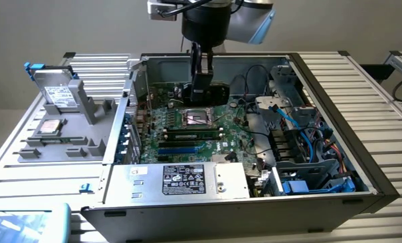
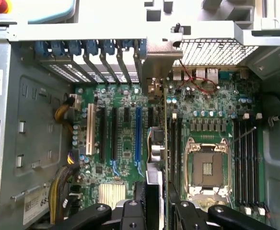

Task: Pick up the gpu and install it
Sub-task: 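Insert the gpu into the slot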

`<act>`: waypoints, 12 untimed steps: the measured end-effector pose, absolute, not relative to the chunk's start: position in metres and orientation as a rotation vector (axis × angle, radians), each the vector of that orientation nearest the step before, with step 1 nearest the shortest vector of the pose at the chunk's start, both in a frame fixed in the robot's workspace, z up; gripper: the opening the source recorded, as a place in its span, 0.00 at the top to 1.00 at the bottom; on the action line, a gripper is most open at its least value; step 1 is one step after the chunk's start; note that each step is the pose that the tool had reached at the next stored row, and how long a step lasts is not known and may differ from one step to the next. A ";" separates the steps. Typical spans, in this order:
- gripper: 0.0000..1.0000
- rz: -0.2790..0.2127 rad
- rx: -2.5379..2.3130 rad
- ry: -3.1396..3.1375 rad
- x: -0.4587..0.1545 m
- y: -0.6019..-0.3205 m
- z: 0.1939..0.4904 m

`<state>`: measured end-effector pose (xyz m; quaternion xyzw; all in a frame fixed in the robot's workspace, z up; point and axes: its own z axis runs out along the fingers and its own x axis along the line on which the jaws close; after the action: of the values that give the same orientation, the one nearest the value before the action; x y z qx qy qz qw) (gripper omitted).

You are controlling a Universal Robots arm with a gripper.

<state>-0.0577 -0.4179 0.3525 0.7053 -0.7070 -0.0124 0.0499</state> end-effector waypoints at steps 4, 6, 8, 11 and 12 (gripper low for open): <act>0.72 -0.038 2.148 -2.153 -0.063 -0.421 0.346; 0.72 -0.038 2.148 -2.153 -0.063 -0.425 0.342; 0.72 -0.038 2.148 -2.153 -0.063 -0.428 0.339; 0.72 -0.038 2.147 -2.154 -0.064 -0.431 0.333; 0.72 -0.038 2.147 -2.154 -0.064 -0.431 0.331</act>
<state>-0.0641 -0.4315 0.3314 0.7050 -0.7073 -0.0124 0.0500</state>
